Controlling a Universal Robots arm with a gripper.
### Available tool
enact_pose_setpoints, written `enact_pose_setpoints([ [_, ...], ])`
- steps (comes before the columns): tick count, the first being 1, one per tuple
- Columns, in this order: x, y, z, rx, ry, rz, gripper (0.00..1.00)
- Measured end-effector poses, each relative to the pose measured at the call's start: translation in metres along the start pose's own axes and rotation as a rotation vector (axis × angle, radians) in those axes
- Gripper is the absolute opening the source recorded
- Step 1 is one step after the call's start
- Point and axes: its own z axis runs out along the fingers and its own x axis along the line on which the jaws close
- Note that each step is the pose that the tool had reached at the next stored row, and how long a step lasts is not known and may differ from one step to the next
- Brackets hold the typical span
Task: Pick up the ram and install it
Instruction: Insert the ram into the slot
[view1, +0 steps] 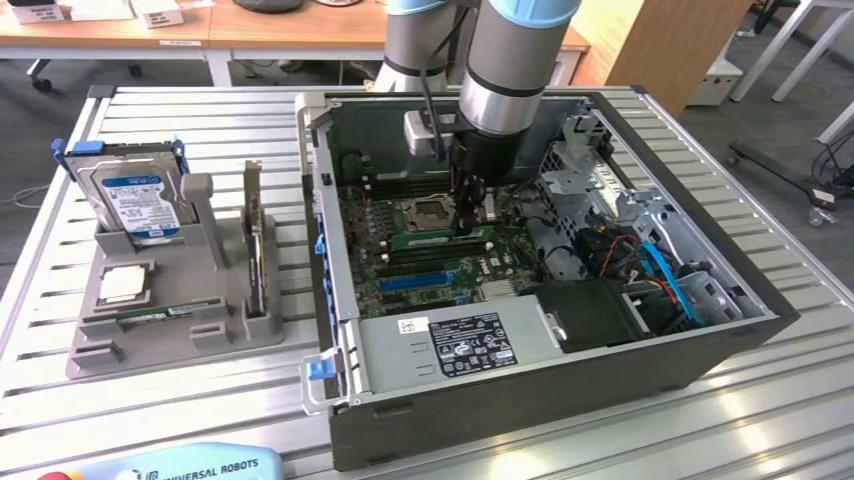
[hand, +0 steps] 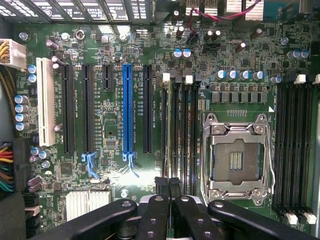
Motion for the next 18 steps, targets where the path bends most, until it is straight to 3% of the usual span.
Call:
enact_pose_setpoints([
  [18, 0.0001, 0.0012, 0.0002, 0.0000, 0.0002, 0.005, 0.12],
])
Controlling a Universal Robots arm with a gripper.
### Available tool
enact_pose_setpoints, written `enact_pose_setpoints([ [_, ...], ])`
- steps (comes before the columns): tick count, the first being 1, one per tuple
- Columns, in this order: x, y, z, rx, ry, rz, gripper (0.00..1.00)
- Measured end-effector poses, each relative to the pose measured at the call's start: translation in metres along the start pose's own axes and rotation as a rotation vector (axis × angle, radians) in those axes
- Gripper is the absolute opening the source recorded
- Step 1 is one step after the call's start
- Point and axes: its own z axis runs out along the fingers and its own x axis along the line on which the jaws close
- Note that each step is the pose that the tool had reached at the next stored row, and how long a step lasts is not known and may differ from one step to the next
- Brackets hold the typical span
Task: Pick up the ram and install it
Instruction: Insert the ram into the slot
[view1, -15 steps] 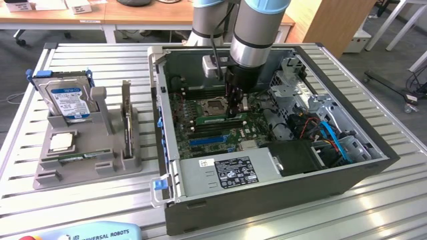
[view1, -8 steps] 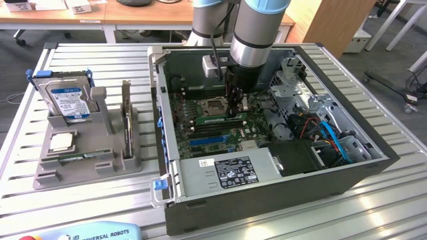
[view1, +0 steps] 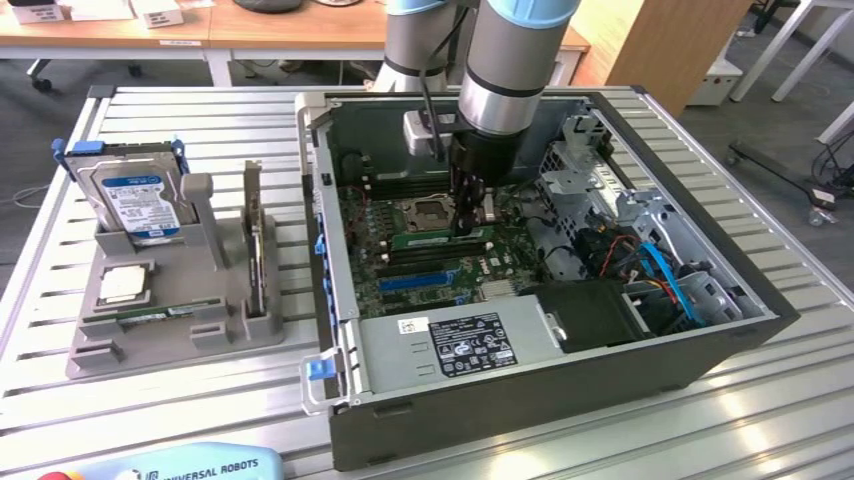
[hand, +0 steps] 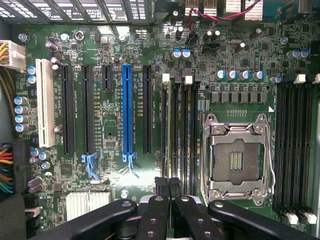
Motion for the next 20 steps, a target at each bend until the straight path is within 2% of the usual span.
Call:
enact_pose_setpoints([
  [20, 0.0000, 0.0000, 0.0034, 0.0002, -0.0003, 0.000, 0.12],
])
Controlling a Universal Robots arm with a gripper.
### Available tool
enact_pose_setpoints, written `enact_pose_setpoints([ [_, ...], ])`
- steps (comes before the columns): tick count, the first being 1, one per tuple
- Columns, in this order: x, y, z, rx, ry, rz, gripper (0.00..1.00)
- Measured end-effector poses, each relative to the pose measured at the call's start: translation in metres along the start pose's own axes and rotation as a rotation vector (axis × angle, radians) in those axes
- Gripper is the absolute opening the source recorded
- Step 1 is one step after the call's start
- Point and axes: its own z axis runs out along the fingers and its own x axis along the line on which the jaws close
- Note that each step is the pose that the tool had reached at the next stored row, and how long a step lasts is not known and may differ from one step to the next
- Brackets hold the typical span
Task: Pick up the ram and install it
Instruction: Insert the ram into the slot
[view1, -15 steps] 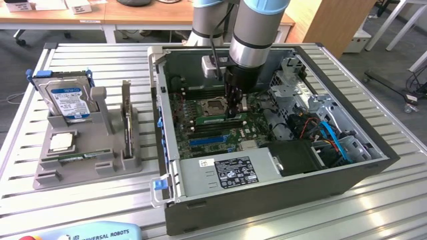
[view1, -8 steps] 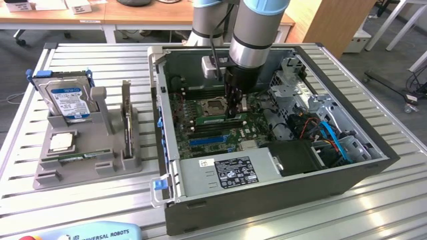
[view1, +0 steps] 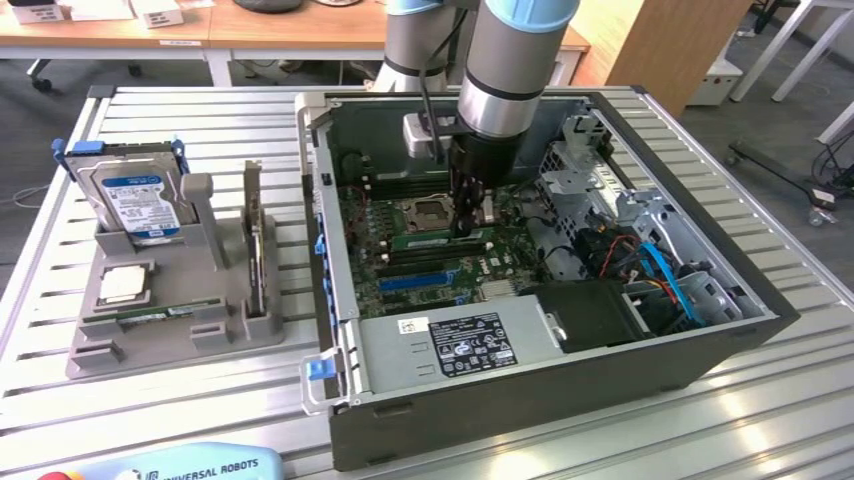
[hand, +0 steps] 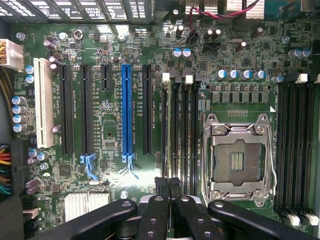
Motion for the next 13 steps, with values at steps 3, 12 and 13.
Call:
enact_pose_setpoints([
  [3, 0.0000, 0.0000, -0.0001, -0.0001, 0.0003, 0.000, 0.12],
  [12, 0.0001, 0.0000, 0.0017, -0.0001, 0.0003, 0.000, 0.12],
  [13, 0.0001, 0.0000, 0.0018, -0.0001, 0.0002, 0.000, 0.12],
])
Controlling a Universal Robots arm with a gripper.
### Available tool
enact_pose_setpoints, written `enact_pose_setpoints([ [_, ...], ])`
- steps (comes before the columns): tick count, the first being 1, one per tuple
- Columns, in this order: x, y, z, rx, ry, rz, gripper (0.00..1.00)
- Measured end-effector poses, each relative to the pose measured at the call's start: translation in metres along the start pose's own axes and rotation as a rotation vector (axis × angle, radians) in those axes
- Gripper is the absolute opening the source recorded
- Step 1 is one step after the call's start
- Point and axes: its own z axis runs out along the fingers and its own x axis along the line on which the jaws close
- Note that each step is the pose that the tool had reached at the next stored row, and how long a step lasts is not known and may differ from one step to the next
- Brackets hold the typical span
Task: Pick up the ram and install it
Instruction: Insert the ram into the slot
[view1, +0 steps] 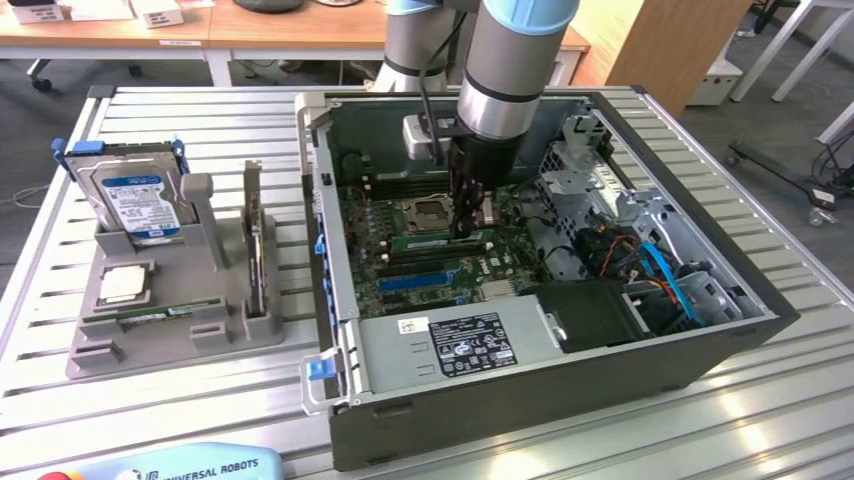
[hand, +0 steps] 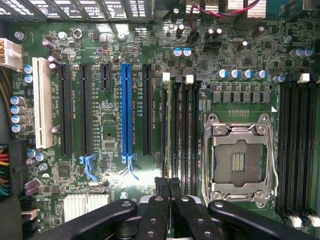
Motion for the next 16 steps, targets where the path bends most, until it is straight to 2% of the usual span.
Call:
enact_pose_setpoints([
  [16, 0.0000, 0.0000, 0.0015, 0.0004, -0.0007, 0.000, 0.12],
])
